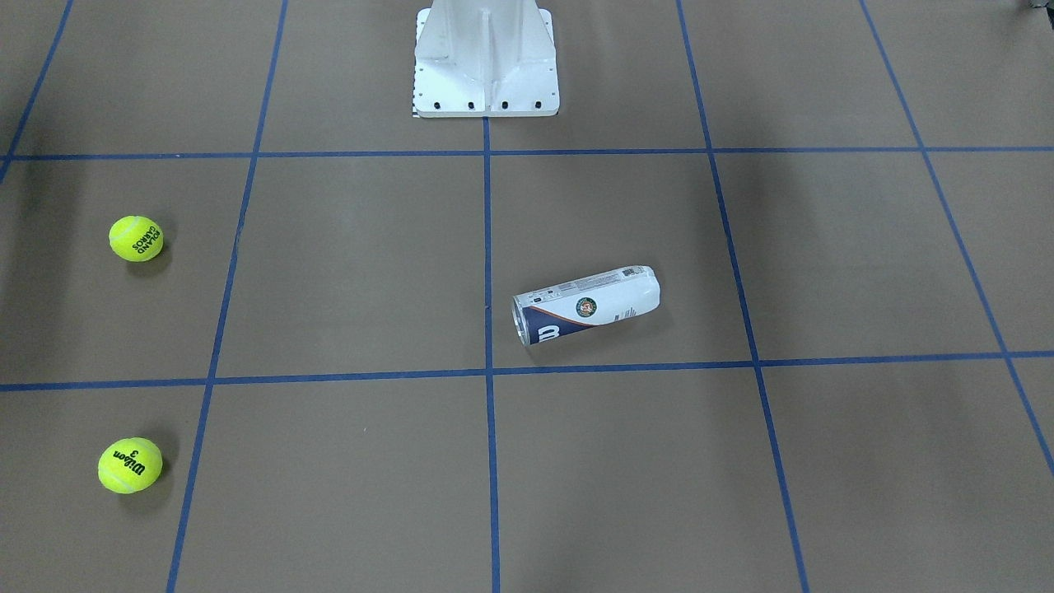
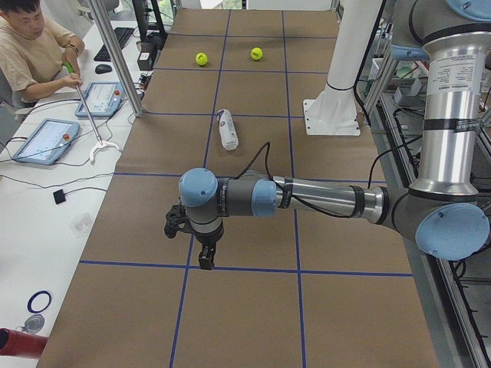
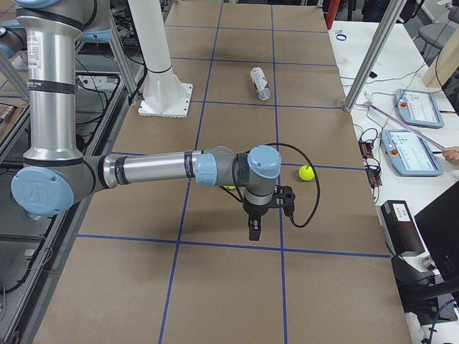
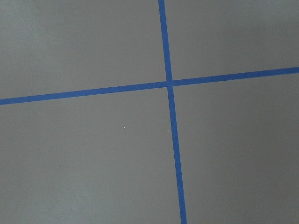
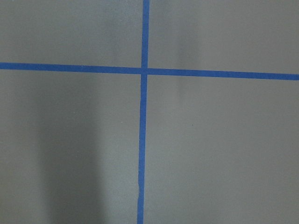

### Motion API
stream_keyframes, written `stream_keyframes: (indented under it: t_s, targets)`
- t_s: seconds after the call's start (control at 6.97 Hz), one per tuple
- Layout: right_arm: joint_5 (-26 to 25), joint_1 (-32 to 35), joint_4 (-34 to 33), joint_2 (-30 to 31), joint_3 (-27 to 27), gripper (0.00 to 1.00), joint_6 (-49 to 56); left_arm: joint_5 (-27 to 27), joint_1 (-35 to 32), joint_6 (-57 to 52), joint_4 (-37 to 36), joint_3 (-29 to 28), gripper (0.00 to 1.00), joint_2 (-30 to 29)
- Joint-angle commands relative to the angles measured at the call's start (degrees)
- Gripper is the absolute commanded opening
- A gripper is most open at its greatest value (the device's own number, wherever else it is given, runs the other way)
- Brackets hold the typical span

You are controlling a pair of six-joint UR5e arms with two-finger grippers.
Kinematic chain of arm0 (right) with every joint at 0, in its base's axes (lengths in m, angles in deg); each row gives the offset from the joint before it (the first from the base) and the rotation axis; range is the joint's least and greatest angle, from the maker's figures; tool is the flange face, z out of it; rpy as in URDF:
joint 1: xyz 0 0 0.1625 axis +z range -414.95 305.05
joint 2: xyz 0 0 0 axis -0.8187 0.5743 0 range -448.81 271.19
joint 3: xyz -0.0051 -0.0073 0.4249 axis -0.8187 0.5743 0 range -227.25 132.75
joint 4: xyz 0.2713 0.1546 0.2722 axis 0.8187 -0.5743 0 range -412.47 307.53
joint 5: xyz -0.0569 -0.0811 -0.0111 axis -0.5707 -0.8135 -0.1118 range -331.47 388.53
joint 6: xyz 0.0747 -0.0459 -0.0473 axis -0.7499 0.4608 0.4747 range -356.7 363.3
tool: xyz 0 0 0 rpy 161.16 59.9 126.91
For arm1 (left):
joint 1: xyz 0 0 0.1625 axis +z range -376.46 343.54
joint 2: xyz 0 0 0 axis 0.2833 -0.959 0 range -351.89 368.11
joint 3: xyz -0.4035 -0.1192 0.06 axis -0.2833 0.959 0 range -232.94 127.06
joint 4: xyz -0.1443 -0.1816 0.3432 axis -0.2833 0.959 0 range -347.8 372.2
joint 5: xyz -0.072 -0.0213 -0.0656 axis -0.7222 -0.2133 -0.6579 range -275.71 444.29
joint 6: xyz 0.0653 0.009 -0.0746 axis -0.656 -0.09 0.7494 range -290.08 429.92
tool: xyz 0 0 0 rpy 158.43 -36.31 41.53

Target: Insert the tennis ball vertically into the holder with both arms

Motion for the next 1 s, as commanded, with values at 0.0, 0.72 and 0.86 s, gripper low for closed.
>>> stream_keyframes:
  t_s: [0.0, 0.72, 0.86]
  targets:
    - [-0.23, -0.1, 0.01, -1.59, -0.04, 1.0, -0.38, 0.31, 0.04, 0.19, 0.01, -0.3, 1.0, -1.97]
    - [1.0, -0.1, 0.0, -4.75, -0.04, 1.0, -0.38, 0.4, 0.48, -0.16, 15.98, -4.52, 1.0, -4.7]
    - [1.0, -0.1, 0.0, -5.28, 0.14, 1.0, -0.38, 0.4, 1.26, 0.1, 18.53, -5.56, 1.0, -4.97]
